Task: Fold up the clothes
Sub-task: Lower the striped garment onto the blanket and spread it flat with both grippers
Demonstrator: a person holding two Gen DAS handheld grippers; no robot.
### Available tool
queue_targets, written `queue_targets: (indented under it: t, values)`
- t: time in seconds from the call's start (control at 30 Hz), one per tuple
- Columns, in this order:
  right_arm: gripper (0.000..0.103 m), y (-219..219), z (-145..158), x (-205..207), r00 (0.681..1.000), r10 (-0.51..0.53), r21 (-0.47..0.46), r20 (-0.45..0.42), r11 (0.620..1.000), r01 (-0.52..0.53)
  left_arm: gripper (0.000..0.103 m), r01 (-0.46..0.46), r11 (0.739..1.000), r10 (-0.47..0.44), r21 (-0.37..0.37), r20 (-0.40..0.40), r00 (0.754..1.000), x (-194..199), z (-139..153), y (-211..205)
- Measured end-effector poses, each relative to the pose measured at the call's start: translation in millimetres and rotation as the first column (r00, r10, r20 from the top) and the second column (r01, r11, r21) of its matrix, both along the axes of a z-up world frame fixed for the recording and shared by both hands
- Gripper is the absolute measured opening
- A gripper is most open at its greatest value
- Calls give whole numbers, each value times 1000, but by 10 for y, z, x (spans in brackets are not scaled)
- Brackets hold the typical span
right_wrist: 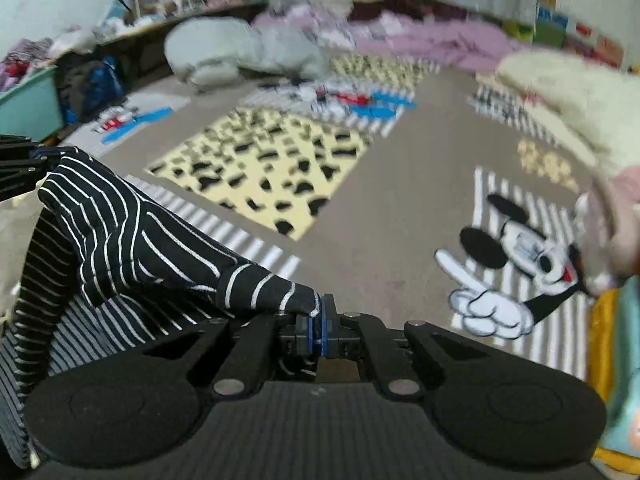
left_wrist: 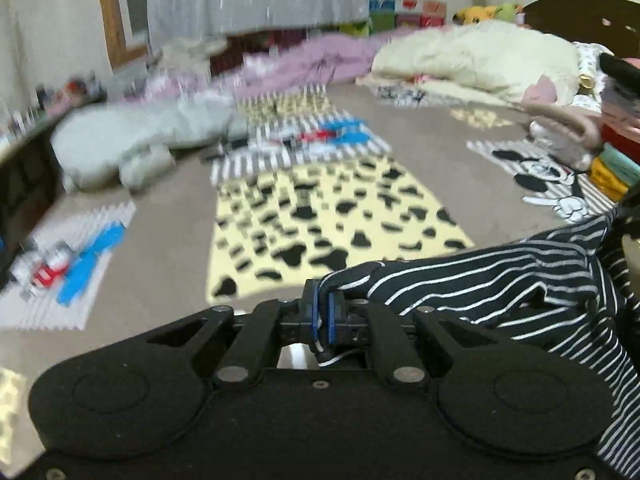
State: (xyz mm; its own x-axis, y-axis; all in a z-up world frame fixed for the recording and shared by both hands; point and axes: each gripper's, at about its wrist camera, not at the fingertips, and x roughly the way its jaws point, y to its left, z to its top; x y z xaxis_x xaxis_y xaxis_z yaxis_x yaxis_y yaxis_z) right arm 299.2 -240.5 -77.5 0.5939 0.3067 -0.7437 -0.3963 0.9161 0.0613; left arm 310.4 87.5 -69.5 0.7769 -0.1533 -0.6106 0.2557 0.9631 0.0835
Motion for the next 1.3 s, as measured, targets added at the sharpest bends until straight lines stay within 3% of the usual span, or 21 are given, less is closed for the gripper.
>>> queue_targets:
  t: [0.23, 0.33, 0.43, 0.5, 0.57, 0.6, 0.63, 0.7, 0.87, 1.0, 1.17, 1.3]
  values:
    - [7, 33, -583, 468, 990, -40, 4, -132, 999, 40, 4, -7, 999, 3, -35, -102, 995, 391, -418, 34]
    - [18, 8, -708, 544, 988, -56, 8, -143, 998, 57, 4, -25, 997, 15, -67, -150, 989, 533, -527, 77]
    - [20, -87, -758, 614, 983, -86, 69, -162, 993, 99, 6, -58, 992, 33, -115, -208, 978, 660, -587, 149]
    - [21, -144, -778, 647, 979, -102, 109, -177, 986, 123, 17, -80, 986, 42, -146, -246, 968, 746, -627, 197]
    - [23, -197, -786, 669, 974, -120, 144, -194, 978, 149, 51, -114, 980, 70, -162, -254, 965, 747, -563, 279]
    - [28, -216, -772, 662, 971, -133, 152, -198, 975, 164, 52, -116, 978, 71, -171, -250, 966, 713, -506, 318]
    - [38, -222, -740, 633, 971, -145, 144, -191, 974, 174, 52, -107, 979, 63, -176, -239, 969, 644, -438, 343]
    - [48, -225, -669, 560, 972, -164, 124, -170, 975, 186, 52, -98, 981, 62, -166, -208, 976, 466, -297, 380]
    - [48, -83, -400, 172, 991, -132, 11, -26, 991, 133, 53, -79, 990, 67, -117, -107, 992, -224, -22, 393]
    - [48, 166, -223, -191, 996, -33, -29, 78, 999, 36, 54, -50, 992, 42, -116, -67, 997, -955, 9, 280]
    - [45, 432, -259, -319, 999, 47, 137, -7, 990, -46, 57, -14, 985, -1, -173, -91, 996, -1821, -209, -59]
    - [44, 681, -409, -248, 995, 77, 159, -58, 985, -67, 60, 9, 992, -22, -123, -102, 995, -2302, -447, -435]
